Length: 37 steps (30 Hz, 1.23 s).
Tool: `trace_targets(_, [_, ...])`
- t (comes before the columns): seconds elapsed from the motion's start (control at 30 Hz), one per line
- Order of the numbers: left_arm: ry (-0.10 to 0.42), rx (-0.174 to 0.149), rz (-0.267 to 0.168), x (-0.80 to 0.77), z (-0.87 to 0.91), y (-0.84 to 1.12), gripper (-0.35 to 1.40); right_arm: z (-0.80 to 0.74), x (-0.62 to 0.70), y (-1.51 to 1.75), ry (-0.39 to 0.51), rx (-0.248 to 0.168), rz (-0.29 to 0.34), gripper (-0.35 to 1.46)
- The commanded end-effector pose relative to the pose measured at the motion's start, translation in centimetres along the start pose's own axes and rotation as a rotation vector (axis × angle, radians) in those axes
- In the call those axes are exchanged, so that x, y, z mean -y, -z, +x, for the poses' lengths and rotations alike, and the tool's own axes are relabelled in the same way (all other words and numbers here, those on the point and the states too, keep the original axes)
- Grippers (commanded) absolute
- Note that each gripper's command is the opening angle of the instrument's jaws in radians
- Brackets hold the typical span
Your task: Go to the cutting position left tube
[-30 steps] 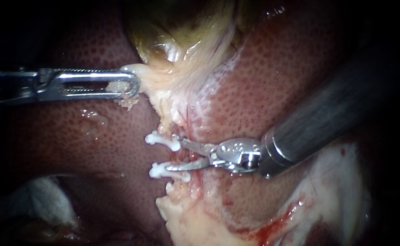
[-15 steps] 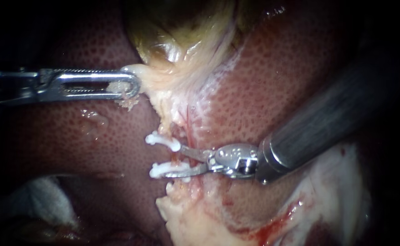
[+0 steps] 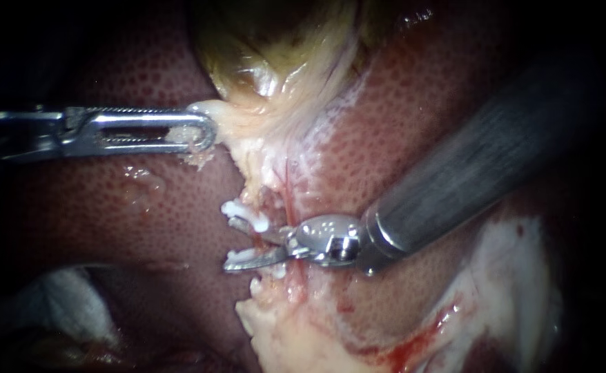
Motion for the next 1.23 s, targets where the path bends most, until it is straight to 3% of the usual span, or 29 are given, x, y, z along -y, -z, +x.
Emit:
trace_targets(0.03, [-0.001,0.000,0.000,0.00,0.00,-0.01,-0.35,0.00,0.00,0.00,-0.002,0.000,-0.001,1.43])
trace_targets(0.6, [-0.002,0.001,-0.001,0.00,-0.02,-0.04,-0.35,0.00,-0.10,-0.16,-0.042,-0.011,-0.009,1.38])
trace_targets(1.23, [-0.002,0.001,-0.002,0.03,-0.02,-0.04,-0.35,-0.03,-0.09,-0.19,-0.039,-0.010,-0.010,1.28])
